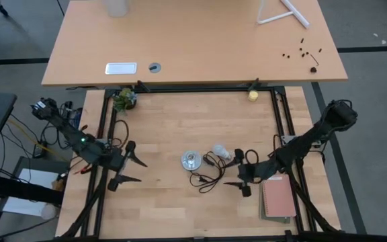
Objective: Screw lightbulb
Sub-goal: Return to Home Position
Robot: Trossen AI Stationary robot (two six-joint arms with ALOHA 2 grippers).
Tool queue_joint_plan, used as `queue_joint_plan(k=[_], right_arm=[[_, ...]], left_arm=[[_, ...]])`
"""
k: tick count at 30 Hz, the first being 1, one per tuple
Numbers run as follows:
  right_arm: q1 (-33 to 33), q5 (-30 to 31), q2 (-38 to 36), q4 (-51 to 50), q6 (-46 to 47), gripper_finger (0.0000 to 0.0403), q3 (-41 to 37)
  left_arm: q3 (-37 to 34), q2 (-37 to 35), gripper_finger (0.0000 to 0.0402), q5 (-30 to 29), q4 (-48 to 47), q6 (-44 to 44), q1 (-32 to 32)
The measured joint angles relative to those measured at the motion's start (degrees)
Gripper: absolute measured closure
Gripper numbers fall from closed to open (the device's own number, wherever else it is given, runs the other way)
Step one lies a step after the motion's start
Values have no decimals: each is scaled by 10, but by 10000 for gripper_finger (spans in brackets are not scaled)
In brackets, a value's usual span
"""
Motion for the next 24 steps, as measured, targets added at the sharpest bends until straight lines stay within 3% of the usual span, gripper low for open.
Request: queue_joint_plan(k=[13, 17, 24], right_arm=[[-8, -84, -112, 25, 8, 96, -108], [-10, -155, -141, 75, 9, 96, -149], [-9, -190, -183, 152, 27, 96, -214]], left_arm=[[-8, -31, 134, 128, -2, 77, 0], [-60, -73, 134, 152, 60, 98, 1], [-169, -136, 134, 154, 138, 61, 1]])
